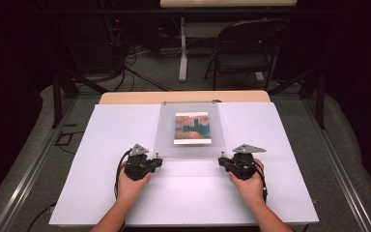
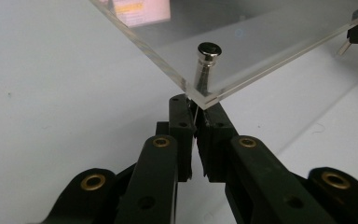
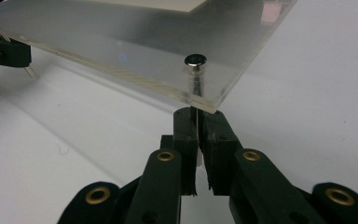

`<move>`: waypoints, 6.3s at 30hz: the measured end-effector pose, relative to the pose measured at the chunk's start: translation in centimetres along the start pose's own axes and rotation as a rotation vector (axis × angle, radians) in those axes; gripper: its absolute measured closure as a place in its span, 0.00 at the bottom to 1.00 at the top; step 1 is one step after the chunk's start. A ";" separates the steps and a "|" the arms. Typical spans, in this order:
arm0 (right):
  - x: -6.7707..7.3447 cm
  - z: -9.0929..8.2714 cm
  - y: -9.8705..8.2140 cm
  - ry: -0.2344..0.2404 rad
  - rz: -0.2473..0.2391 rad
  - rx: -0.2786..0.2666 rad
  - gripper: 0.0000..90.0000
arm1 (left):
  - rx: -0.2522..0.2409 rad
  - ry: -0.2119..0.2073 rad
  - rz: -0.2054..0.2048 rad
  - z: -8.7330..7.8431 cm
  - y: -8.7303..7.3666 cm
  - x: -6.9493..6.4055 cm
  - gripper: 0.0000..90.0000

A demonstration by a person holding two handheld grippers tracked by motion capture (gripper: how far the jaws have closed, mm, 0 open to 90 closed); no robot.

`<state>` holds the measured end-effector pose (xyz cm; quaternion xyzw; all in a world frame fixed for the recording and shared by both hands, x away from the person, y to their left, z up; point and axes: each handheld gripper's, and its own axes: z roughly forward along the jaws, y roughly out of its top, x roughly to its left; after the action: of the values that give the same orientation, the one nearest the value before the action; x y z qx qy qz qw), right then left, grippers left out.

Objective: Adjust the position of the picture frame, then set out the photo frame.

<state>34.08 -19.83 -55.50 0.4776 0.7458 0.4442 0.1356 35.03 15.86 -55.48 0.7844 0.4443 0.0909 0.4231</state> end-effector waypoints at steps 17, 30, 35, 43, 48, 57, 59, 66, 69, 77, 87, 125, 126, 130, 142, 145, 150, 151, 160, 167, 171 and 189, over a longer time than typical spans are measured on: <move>0.0 0.4 -0.5 -0.002 -0.011 0.011 0.94 | 0.003 -0.013 -0.025 0.2 -0.4 0.3 0.93; -0.1 0.3 -0.8 0.012 0.034 -0.007 0.84 | -0.031 -0.041 -0.050 0.0 -0.5 0.2 0.82; 0.2 0.1 -0.8 -0.006 0.012 -0.021 0.71 | -0.034 -0.033 -0.027 0.0 -0.6 -0.3 0.71; 0.7 0.0 -1.0 -0.044 -0.056 -0.027 0.51 | -0.079 0.022 0.013 0.0 -0.8 -0.6 0.46; 0.7 -0.2 -1.0 -0.052 -0.069 -0.030 0.48 | -0.085 0.033 0.011 -0.2 -0.9 -0.5 0.42; 0.7 -0.3 -1.0 -0.057 -0.072 -0.037 0.48 | -0.085 0.043 0.011 -0.2 -0.9 -0.5 0.40; 0.7 -0.3 -1.0 -0.058 -0.074 -0.040 0.48 | -0.078 0.046 0.013 -0.3 -1.0 -0.5 0.40; 1.2 -1.2 -1.2 -0.070 -0.083 -0.012 0.48 | -0.057 0.027 0.024 -1.2 -1.1 -1.3 0.39; 1.4 -1.9 -1.3 -0.075 -0.088 0.015 0.48 | -0.041 0.038 0.030 -2.0 -1.4 -1.5 0.39; 1.4 -4.5 -1.8 -0.058 -0.096 0.021 0.48 | -0.041 0.041 0.052 -4.5 -2.4 -1.5 0.39; 0.8 -7.5 -2.4 -0.079 -0.109 -0.072 0.47 | -0.130 0.073 0.023 -7.6 -2.9 -0.6 0.38; -5.0 -4.7 5.9 -0.077 -0.057 0.011 0.46 | -0.088 0.092 -0.054 -5.3 5.5 4.2 0.40; -5.1 -4.5 6.2 -0.074 -0.057 0.019 0.46 | -0.084 0.096 -0.047 -5.2 5.9 4.3 0.40; -5.3 -3.4 7.6 -0.071 -0.049 0.024 0.45 | -0.082 0.099 -0.057 -4.6 7.6 4.7 0.40; -6.2 0.9 12.2 -0.116 -0.022 0.030 0.45 | -0.060 0.111 -0.082 -1.8 12.2 6.1 0.40; -6.6 2.1 12.8 -0.106 0.014 0.036 0.45 | -0.052 0.106 -0.106 -0.5 12.4 6.4 0.41; -6.9 3.7 13.7 -0.094 0.035 0.051 0.45 | -0.028 0.100 -0.131 1.4 12.9 6.7 0.41; -6.9 4.0 13.8 -0.089 0.038 0.051 0.45 | -0.026 0.093 -0.138 1.7 13.1 6.7 0.41; -7.2 5.7 13.9 -0.086 0.031 0.067 0.44 | 0.006 0.087 -0.175 4.4 13.6 7.2 0.40; -7.8 6.5 13.4 -0.094 0.059 0.086 0.44 | 0.029 0.102 -0.183 5.7 13.5 7.4 0.40; -8.2 6.9 13.3 -0.082 0.087 0.085 0.43 | 0.040 0.115 -0.186 6.2 13.2 7.5 0.40; -7.8 8.5 12.3 0.016 0.134 0.143 0.42 | 0.086 0.066 -0.230 7.3 12.0 7.6 0.40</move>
<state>50.65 -19.92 -52.31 0.5313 0.7431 0.4017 0.0650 50.77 14.54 -52.86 0.7422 0.5485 0.0486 0.3819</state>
